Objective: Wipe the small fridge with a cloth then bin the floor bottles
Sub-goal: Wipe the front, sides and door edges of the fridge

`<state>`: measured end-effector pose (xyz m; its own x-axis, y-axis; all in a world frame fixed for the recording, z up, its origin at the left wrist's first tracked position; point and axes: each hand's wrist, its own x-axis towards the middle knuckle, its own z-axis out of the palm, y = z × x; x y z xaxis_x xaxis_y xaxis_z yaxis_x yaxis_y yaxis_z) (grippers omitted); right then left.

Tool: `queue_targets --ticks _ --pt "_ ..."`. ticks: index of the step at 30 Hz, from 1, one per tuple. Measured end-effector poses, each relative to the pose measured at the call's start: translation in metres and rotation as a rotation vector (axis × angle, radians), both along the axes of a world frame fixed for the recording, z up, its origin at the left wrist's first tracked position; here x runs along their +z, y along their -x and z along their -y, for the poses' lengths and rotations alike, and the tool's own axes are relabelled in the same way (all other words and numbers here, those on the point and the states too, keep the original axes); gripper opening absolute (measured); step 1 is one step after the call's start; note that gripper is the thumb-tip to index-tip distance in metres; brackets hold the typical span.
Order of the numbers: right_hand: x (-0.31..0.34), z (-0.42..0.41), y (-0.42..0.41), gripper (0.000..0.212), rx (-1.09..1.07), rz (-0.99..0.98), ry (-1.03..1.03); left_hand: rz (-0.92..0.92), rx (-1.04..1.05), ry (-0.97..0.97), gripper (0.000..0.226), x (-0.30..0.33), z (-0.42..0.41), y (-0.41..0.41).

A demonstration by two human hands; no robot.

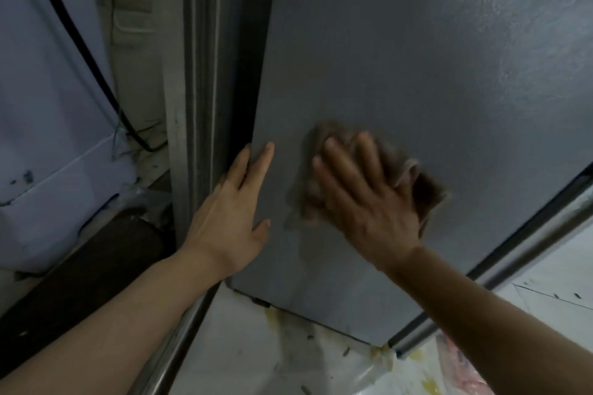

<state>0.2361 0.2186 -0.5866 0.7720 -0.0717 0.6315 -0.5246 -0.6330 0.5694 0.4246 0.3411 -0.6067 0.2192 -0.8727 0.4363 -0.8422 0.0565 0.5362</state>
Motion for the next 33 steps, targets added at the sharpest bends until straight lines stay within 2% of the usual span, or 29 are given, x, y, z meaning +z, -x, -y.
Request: queue_targets --ticks 2,4,6,9,12,14,17,22,24,28,30,33 --pt "-0.025 -0.003 0.003 0.075 0.069 -0.318 -0.046 -0.004 -0.012 -0.007 0.108 0.000 -0.003 -0.002" --pt "-0.026 -0.006 0.005 0.080 0.064 -0.465 -0.034 -0.030 -0.025 -0.015 0.107 -0.002 -0.007 -0.004" --pt "-0.014 -0.005 0.004 0.069 0.045 -0.411 0.019 -0.097 -0.028 -0.049 0.107 -0.006 -0.011 -0.008" --pt "0.033 0.001 -0.015 0.055 0.014 -0.081 0.080 -0.208 -0.054 -0.082 0.108 -0.016 -0.014 -0.013" --pt "0.054 0.004 -0.047 0.054 0.013 0.193 0.076 -0.326 -0.088 -0.117 0.105 -0.024 -0.014 -0.017" --pt "0.034 0.001 -0.057 0.059 0.017 0.132 0.058 -0.375 -0.091 -0.134 0.104 -0.028 -0.016 -0.021" --pt "-0.010 -0.003 -0.052 0.074 0.044 -0.186 0.027 -0.420 -0.078 -0.161 0.102 -0.033 -0.022 -0.026" --pt "-0.016 -0.010 -0.054 0.072 0.080 -0.448 0.072 -0.390 -0.030 -0.137 0.095 -0.034 -0.034 -0.028" --pt "0.009 -0.011 -0.060 0.068 0.067 -0.354 0.101 -0.390 0.014 -0.082 0.090 -0.032 -0.036 -0.029" --pt "0.057 -0.007 -0.089 0.056 0.047 0.000 0.043 -0.396 0.133 0.038 0.077 -0.035 -0.038 -0.030" --pt "0.054 -0.006 -0.097 0.056 0.048 0.019 0.084 -0.387 0.158 0.065 0.070 -0.037 -0.040 -0.031" --pt "0.023 -0.005 -0.096 0.051 0.089 -0.115 0.111 -0.381 0.177 0.073 0.064 -0.042 -0.042 -0.035"
